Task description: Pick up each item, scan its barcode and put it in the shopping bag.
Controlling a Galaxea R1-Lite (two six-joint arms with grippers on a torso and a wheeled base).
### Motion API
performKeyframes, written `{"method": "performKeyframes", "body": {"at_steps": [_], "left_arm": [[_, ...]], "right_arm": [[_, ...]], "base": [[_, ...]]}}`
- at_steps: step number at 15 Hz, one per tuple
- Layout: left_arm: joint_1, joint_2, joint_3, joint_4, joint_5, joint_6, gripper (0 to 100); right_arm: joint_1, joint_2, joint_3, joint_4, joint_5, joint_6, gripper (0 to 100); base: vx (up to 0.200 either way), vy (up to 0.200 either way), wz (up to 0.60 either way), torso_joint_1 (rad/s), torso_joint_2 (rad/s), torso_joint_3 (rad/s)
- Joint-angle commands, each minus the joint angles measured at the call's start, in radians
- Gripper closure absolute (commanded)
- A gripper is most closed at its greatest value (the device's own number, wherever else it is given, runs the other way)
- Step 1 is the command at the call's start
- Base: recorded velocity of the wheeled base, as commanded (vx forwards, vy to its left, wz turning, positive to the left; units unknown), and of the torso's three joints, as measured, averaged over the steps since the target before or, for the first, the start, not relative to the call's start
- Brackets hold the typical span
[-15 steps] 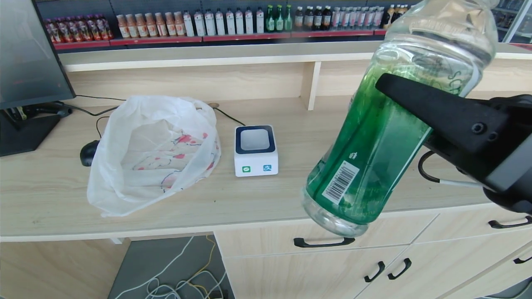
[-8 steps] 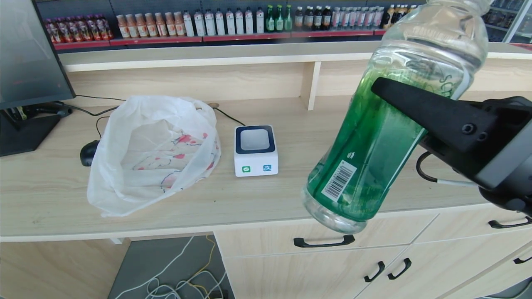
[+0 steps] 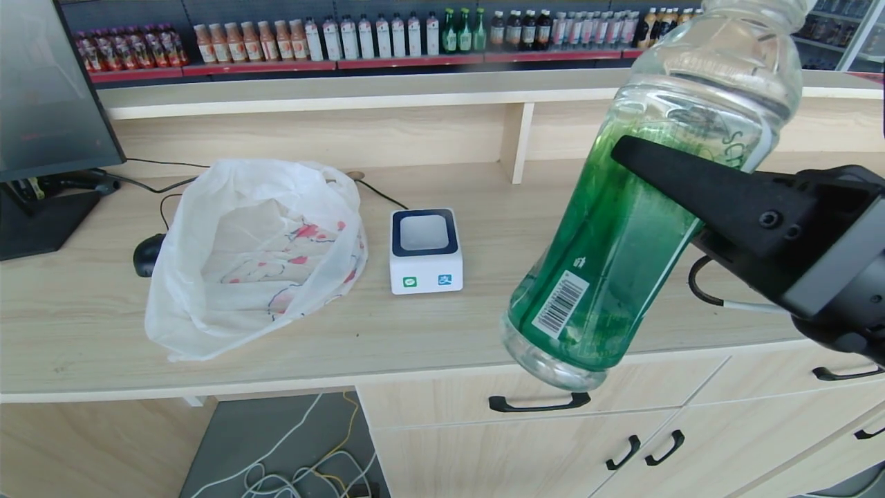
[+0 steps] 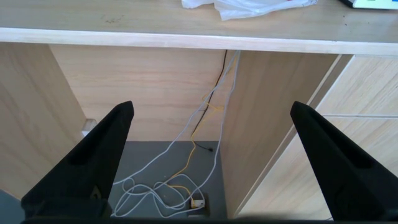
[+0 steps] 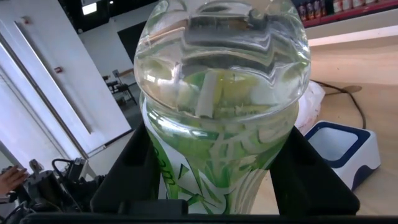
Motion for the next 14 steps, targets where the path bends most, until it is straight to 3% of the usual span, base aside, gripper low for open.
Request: {"method": "performKeyframes", "body": {"at_steps": [1,5,8,14], "left_arm": [[0.0,0.0,0.0,-0.001,0.0,0.0,0],[0.0,0.0,0.0,-0.001,0.0,0.0,0],[0.0,0.0,0.0,-0.001,0.0,0.0,0],[0.0,0.0,0.0,-0.001,0.0,0.0,0]], "right_arm": [[0.0,0.007,0.012,0.0,-0.001,-0.002,100],[-0.001,0.011,0.022,0.0,-0.004,-0.027,100],[-0.047,0.047,0.045,0.002,-0.033,-0.145,100],[-0.053,0.105,0.035,0.009,-0.386,-0.415,100]], "base": [[0.0,0.0,0.0,0.0,0.0,0.0],[0.0,0.0,0.0,0.0,0.0,0.0],[0.0,0.0,0.0,0.0,0.0,0.0],[0.0,0.0,0.0,0.0,0.0,0.0]]}}
